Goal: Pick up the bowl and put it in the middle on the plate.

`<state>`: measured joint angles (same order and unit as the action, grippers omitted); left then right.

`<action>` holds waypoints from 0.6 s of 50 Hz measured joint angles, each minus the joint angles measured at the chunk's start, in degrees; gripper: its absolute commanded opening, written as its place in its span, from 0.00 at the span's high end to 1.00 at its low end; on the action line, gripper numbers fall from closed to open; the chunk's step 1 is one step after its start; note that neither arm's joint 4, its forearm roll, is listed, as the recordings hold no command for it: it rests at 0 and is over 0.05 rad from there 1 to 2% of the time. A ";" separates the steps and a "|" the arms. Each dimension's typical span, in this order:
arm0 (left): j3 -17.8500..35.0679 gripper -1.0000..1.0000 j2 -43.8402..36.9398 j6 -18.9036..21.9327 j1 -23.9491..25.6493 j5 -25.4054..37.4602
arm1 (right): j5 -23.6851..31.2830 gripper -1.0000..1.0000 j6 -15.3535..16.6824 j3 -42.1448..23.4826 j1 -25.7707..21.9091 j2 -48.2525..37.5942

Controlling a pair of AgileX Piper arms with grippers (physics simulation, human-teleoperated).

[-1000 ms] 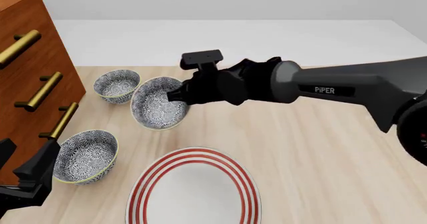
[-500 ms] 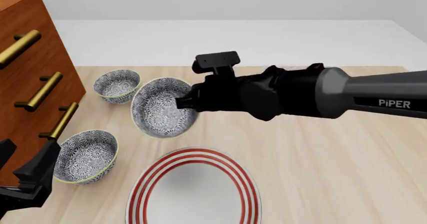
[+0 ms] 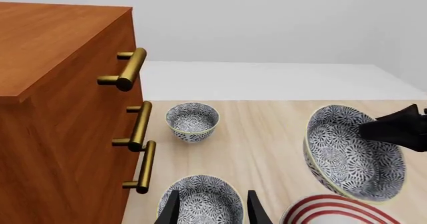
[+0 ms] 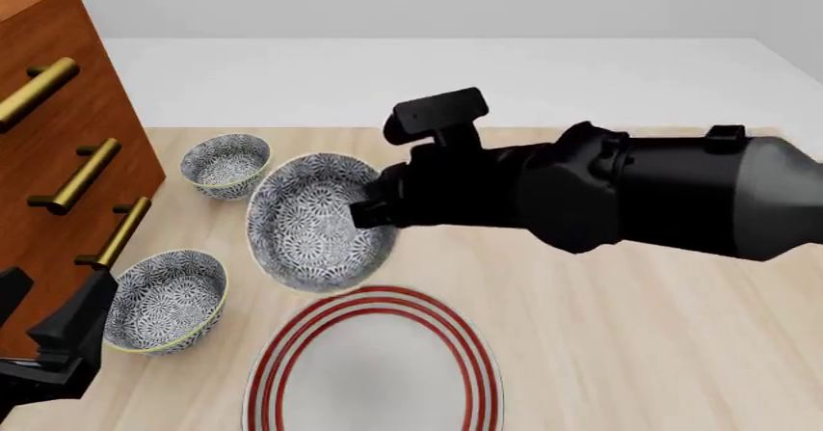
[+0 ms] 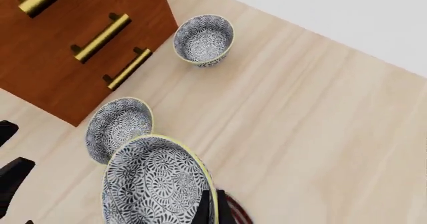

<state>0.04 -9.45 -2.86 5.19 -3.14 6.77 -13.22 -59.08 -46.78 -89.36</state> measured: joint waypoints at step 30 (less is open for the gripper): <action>0.00 0.00 0.74 1.28 -0.09 0.54 | -1.63 1.00 0.01 14.12 -4.03 10.64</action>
<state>0.04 -8.71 -1.58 5.10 -2.60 5.14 -13.21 -44.97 -50.81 -78.72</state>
